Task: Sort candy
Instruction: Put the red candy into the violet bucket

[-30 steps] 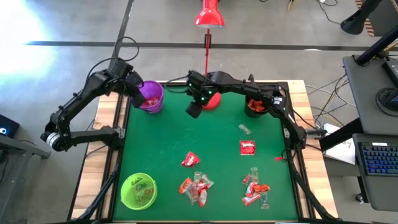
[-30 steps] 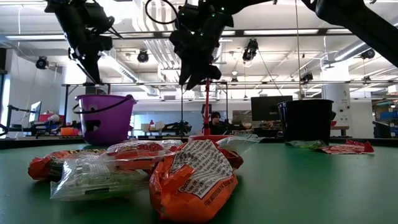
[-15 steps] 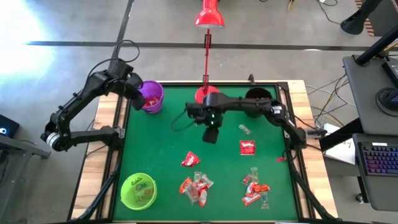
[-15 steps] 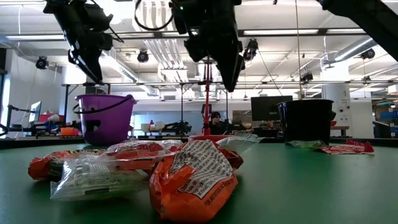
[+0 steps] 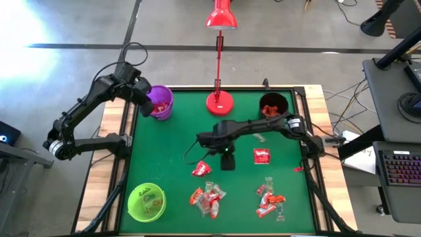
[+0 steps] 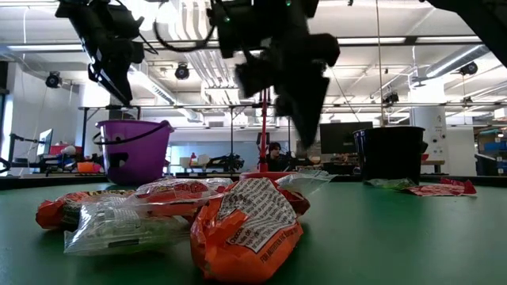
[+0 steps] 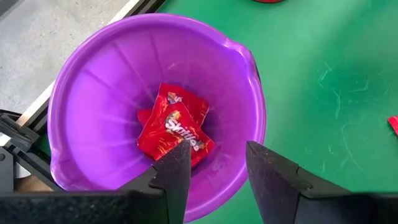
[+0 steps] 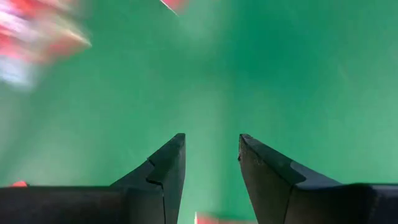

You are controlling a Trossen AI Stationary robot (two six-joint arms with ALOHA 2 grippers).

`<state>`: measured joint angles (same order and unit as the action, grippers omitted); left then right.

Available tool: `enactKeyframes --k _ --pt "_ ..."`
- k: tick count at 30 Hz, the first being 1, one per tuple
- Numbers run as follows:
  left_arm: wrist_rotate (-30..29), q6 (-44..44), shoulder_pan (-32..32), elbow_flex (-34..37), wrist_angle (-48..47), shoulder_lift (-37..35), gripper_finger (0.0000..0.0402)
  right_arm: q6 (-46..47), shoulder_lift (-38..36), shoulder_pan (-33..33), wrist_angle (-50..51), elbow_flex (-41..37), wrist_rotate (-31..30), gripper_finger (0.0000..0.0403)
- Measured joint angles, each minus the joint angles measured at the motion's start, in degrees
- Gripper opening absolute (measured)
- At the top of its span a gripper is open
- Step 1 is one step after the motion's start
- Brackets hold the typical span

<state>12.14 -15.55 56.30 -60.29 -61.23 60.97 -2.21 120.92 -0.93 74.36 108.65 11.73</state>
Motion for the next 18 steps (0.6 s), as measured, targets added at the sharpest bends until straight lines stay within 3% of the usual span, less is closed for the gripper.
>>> enactKeyframes --k 5,18 --pt "0.0 0.39 0.01 0.0 -0.04 0.0 0.0137 -9.95 0.0 -1.64 -13.11 -3.56 10.09 0.0139" --pt "0.02 1.07 0.01 0.0 0.15 0.0 0.0137 -21.99 0.07 -1.68 -27.31 -3.99 9.14 0.0141"
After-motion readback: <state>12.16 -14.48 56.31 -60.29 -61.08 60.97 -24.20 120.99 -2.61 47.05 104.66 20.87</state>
